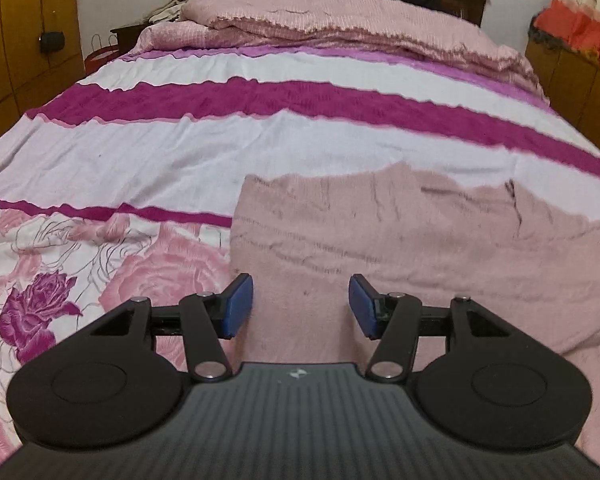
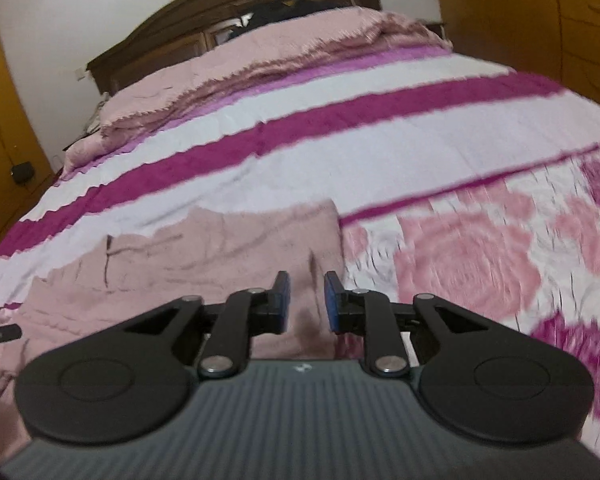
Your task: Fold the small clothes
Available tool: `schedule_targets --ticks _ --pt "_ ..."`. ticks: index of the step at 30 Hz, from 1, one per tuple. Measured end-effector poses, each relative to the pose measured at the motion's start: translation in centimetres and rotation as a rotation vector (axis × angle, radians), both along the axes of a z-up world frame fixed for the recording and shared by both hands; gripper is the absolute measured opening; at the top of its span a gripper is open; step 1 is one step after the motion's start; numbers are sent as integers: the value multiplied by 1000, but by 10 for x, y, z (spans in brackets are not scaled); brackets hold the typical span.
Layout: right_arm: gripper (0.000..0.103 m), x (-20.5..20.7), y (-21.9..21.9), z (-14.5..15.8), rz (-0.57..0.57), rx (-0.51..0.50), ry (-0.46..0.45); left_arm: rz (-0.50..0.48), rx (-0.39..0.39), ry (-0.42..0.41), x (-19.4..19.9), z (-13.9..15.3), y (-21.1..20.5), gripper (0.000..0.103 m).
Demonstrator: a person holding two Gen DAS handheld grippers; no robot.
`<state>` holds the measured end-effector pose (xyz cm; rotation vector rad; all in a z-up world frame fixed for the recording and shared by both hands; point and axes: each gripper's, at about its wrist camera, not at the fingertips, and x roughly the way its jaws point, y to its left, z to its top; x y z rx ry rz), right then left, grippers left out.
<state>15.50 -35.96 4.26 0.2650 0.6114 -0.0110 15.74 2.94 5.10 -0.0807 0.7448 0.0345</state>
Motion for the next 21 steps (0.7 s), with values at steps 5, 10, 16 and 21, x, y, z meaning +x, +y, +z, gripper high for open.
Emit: schedule_targets --ticks 5,10,16,21 --pt "63 42 -9 -5 23 -18 27 4 4 -19 13 3 0 61" --pt "63 79 -28 -32 18 143 124 -8 4 -19 23 -4 -1 61" --pt "15 68 -11 -35 103 48 -18 13 45 -10 35 -25 -2 61" --pt "15 73 -8 -49 43 -63 29 60 96 -17 41 -41 0 67"
